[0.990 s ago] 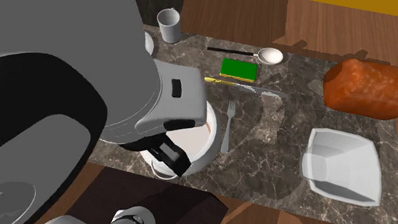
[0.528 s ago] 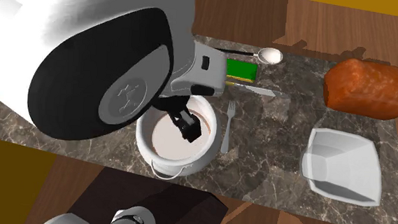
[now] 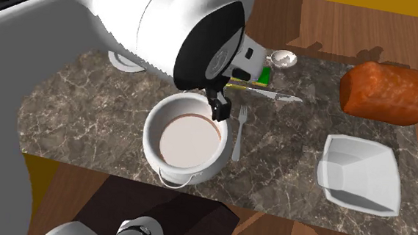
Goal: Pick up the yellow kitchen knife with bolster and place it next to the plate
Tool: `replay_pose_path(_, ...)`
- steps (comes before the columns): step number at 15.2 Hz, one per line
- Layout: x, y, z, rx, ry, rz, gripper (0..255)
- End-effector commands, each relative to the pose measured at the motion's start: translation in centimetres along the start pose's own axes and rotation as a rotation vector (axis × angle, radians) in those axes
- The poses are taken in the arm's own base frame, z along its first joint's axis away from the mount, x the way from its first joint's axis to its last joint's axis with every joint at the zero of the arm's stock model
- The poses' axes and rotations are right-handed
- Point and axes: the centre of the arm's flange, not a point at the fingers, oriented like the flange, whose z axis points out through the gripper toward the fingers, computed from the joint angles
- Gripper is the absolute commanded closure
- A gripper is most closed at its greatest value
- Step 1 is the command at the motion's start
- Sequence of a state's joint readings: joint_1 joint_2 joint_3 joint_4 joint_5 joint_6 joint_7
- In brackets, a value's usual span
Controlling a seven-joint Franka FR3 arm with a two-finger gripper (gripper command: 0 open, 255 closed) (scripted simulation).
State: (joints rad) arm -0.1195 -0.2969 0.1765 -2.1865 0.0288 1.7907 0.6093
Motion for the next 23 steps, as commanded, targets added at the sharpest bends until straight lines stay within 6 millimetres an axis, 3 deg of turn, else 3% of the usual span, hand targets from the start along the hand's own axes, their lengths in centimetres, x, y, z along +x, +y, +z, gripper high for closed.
replay_pose_path(1, 2.2, -1.2, 1.2, 0.009, -0.005, 0.068, 0)
replay_pose_path(10, 12.9, -3.7, 5.7, 0.046, -0.025, 0.36, 0)
replay_pose_path(18, 22.6, -3.3, 9.8, 0.079, -0.043, 0.618, 0)
replay_pose_path(23, 22.6, -3.5, 11.9, 0.079, -0.043, 0.62, 0)
